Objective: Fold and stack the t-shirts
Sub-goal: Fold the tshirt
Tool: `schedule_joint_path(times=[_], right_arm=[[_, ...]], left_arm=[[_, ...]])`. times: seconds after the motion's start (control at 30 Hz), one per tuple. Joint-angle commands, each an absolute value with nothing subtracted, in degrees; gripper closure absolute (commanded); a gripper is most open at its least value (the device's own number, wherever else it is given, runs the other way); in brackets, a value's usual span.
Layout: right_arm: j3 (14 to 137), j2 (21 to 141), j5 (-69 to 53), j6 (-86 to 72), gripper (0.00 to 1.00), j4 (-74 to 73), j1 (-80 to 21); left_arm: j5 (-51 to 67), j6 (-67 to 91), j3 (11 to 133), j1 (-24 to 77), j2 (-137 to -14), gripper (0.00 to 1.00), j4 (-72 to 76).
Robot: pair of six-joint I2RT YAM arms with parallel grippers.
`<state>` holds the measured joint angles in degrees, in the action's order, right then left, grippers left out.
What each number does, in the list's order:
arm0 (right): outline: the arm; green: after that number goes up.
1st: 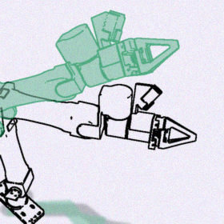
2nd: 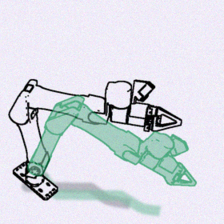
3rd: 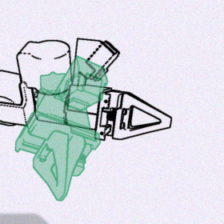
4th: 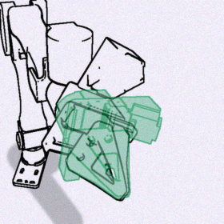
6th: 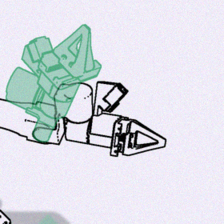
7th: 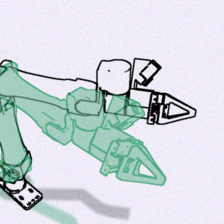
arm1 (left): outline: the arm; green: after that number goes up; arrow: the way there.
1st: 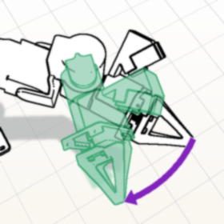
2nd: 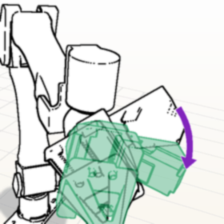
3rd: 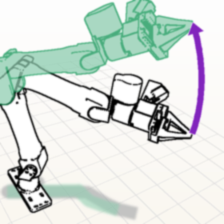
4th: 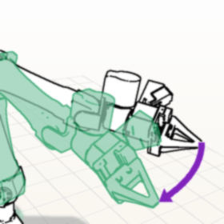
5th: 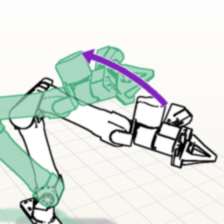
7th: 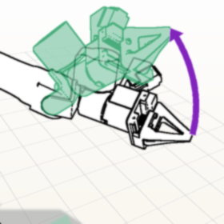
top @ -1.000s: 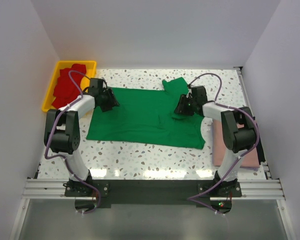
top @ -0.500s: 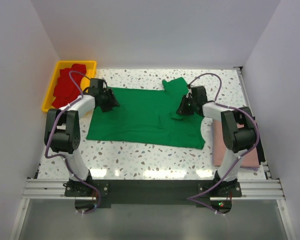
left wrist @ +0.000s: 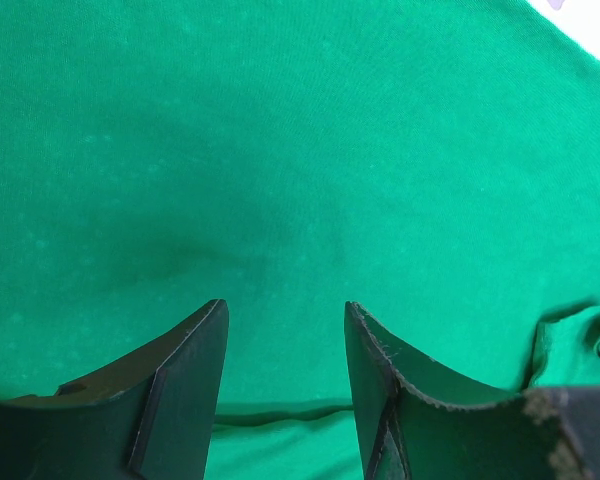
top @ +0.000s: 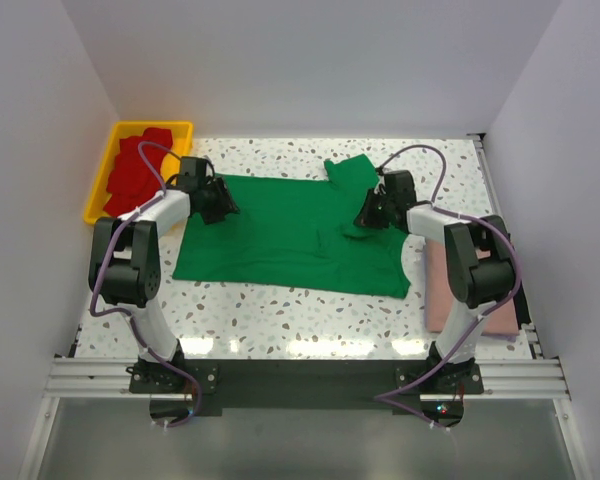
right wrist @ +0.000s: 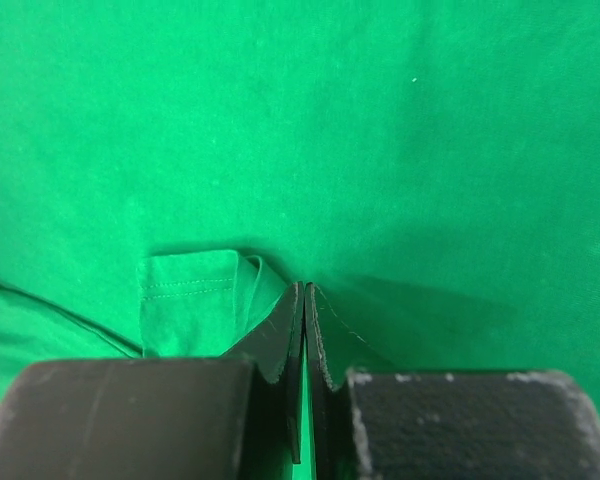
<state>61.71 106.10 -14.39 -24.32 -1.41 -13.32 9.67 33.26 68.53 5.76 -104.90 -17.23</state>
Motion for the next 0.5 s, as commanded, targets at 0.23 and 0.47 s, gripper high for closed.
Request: schedule_joint_path(times=[0.23, 0.47], right_arm=[[61.0, 102.4, -10.8, -26.5, 1.0, 3.1, -11.7], [65.0, 102.8, -13.1, -20.8, 0.63, -3.9, -11.7]], left_arm=[[10.3, 31.5, 68.6, 5.7, -105.0, 0.45, -15.6], [10.3, 31.5, 68.6, 5.7, -105.0, 0.45, -15.6]])
